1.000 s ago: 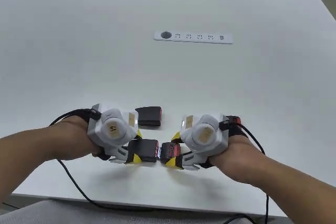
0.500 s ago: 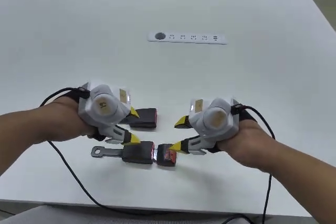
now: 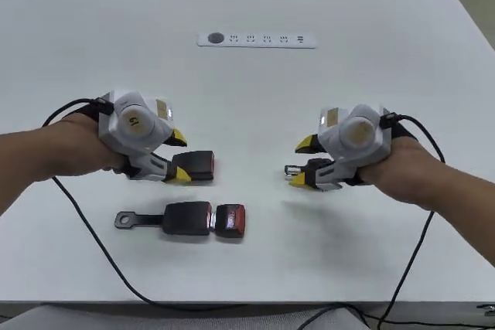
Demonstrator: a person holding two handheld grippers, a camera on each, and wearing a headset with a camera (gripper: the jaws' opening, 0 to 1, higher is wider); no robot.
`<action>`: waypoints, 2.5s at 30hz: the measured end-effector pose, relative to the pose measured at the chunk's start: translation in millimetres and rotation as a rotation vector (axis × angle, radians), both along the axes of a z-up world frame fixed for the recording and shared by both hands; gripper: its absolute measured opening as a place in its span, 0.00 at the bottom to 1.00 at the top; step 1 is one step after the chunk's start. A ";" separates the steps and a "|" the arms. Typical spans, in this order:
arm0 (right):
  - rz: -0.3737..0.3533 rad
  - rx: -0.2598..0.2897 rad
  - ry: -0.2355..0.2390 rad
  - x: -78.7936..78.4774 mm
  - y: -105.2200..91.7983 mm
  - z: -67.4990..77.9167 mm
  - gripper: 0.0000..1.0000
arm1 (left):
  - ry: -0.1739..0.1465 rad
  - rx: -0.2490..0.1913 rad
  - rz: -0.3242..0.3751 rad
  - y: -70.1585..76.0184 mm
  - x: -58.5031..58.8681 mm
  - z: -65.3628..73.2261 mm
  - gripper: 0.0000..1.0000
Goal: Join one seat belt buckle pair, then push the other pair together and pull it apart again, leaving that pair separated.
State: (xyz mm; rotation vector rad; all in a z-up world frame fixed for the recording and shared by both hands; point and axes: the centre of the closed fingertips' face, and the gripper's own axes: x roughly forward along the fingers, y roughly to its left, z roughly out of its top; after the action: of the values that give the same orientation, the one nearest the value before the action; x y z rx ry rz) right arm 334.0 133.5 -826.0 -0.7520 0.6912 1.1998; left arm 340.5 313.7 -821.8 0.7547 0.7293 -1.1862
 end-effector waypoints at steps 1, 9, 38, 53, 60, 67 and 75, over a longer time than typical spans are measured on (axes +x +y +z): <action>-0.001 -0.006 0.002 2.0 -5.5 -3.6 0.38 | 0.011 0.003 -0.005 0.0 -0.4 -3.2 0.39; -0.017 -0.054 0.047 -3.2 -36.9 -19.9 0.37 | 0.004 0.077 -0.064 2.7 2.6 -21.3 0.38; 0.000 -0.022 0.124 -1.2 -35.4 -32.7 0.34 | 0.027 0.106 -0.146 3.9 -0.2 -33.2 0.32; 0.026 -0.018 0.104 -0.8 -3.5 -32.1 0.35 | 0.030 0.117 -0.147 3.3 1.4 -33.7 0.32; 0.055 0.004 0.092 -4.4 33.5 -31.6 0.35 | 0.031 0.115 -0.149 3.1 2.0 -33.5 0.32; 0.067 0.022 0.080 4.5 63.2 -34.2 0.35 | 0.030 0.121 -0.146 3.4 2.1 -33.7 0.32; 0.111 0.010 0.065 12.1 86.4 -36.3 0.34 | 0.036 0.128 -0.142 3.3 2.7 -34.1 0.32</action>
State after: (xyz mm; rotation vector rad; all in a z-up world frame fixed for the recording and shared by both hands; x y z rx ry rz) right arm 346.1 219.8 -862.4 -0.7537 0.7046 1.3327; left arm 343.2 317.0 -855.9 0.9059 0.7971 -1.2930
